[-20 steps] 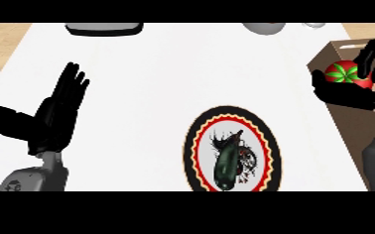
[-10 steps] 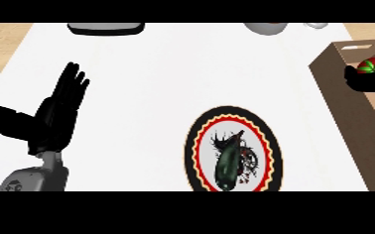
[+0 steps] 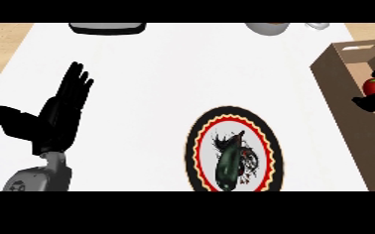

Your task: Pick the tomato from the plate and place it in the cardboard box

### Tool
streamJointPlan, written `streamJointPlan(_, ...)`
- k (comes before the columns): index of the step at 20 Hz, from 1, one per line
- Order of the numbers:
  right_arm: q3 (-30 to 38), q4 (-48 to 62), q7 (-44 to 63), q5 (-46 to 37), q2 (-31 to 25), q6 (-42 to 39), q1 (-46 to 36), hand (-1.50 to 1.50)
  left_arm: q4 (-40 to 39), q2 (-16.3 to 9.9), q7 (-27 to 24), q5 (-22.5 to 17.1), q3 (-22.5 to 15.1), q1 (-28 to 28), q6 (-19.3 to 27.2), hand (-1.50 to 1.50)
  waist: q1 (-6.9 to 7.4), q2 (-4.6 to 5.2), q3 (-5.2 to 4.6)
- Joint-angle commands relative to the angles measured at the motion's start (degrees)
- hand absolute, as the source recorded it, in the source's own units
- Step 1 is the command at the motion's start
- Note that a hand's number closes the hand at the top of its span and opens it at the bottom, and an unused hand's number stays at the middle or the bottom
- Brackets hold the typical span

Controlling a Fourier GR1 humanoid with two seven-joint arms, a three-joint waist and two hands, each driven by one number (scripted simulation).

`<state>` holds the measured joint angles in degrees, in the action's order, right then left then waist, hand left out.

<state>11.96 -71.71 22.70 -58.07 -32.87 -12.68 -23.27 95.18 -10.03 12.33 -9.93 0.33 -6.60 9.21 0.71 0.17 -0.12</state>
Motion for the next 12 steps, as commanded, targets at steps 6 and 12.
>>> streamJointPlan(6,8.01,7.11,-15.51,5.54,1.85,21.64,-2.16,-1.50,0.46,0.02,-0.25,-0.23,0.94,0.34,-0.45,0.00,-0.25,-0.03,0.27)
streamJointPlan(12,13.98,3.14,-19.02,15.71,5.82,25.48,-5.84,-1.50,0.95,-1.06,0.47,-0.80,1.80,1.62,-1.61,0.00,-0.51,-0.28,0.18)
